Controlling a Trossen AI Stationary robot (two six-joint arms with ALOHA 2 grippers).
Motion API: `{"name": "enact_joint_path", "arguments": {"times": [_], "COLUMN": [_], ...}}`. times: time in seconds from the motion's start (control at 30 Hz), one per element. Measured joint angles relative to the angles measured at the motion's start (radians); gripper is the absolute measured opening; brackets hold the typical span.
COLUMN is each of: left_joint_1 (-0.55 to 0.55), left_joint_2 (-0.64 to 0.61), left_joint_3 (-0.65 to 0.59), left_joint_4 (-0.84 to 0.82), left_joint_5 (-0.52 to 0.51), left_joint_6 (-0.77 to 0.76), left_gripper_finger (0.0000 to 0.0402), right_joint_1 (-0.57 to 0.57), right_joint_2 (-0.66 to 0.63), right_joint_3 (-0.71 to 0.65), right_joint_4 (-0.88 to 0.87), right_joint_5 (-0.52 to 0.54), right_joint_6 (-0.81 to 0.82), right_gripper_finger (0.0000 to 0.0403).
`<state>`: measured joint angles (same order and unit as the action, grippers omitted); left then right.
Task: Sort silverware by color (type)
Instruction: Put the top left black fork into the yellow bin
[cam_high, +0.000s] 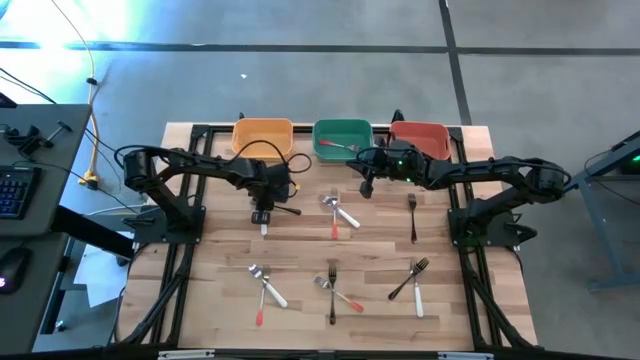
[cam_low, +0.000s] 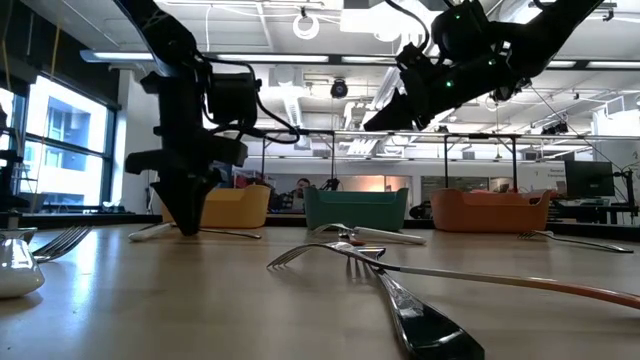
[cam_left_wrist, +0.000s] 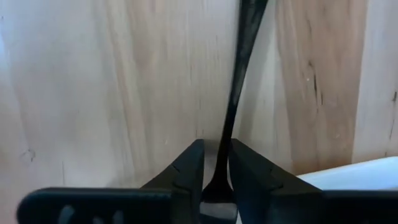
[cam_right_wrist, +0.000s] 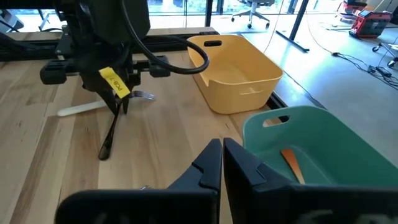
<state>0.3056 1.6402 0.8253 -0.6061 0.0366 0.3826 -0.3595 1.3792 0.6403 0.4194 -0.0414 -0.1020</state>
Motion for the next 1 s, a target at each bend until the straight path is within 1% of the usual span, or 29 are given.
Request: {"name": "enact_joint_path", "arguments": {"times": [0.1, 0.2, 0.27, 0.33, 0.47, 0.57, 0.7, 0.87, 1.0], "left_joint_1": [0.000, 0.001, 0.007, 0.023, 0.083, 0.157, 0.296, 0.463, 0.541], "left_joint_2": [0.004, 0.006, -0.003, -0.015, -0.066, -0.122, -0.174, -0.178, -0.146], "left_joint_3": [0.015, 0.046, 0.073, 0.099, 0.149, 0.168, 0.181, 0.181, 0.181], "left_joint_4": [-0.020, -0.060, -0.066, -0.106, -0.164, -0.174, -0.123, -0.054, -0.001], "left_joint_5": [0.007, -0.022, -0.064, -0.096, -0.102, -0.101, -0.102, -0.105, -0.105], "left_joint_6": [0.036, 0.074, 0.081, 0.083, 0.061, 0.017, -0.077, -0.109, -0.086], "left_gripper_finger": [0.0029, 0.0008, 0.0008, 0.0009, 0.0006, 0.0005, 0.0006, 0.0007, 0.0007], "right_joint_1": [0.000, 0.000, 0.000, 0.000, 0.000, 0.000, 0.000, 0.000, 0.000], "right_joint_2": [0.000, 0.000, 0.000, 0.000, 0.000, 0.000, 0.000, 0.000, 0.000], "right_joint_3": [0.000, 0.000, 0.000, 0.000, 0.000, 0.000, 0.000, 0.000, 0.000], "right_joint_4": [0.000, 0.000, 0.000, 0.000, -0.002, -0.002, -0.003, -0.004, -0.004], "right_joint_5": [0.000, 0.000, 0.000, 0.000, 0.000, 0.000, 0.000, 0.000, 0.000], "right_joint_6": [-0.001, -0.008, -0.005, -0.003, -0.003, -0.003, -0.003, -0.003, -0.003], "right_gripper_finger": [0.0000, 0.0000, 0.0000, 0.0000, 0.0000, 0.0000, 0.0000, 0.0000, 0.0000]}}
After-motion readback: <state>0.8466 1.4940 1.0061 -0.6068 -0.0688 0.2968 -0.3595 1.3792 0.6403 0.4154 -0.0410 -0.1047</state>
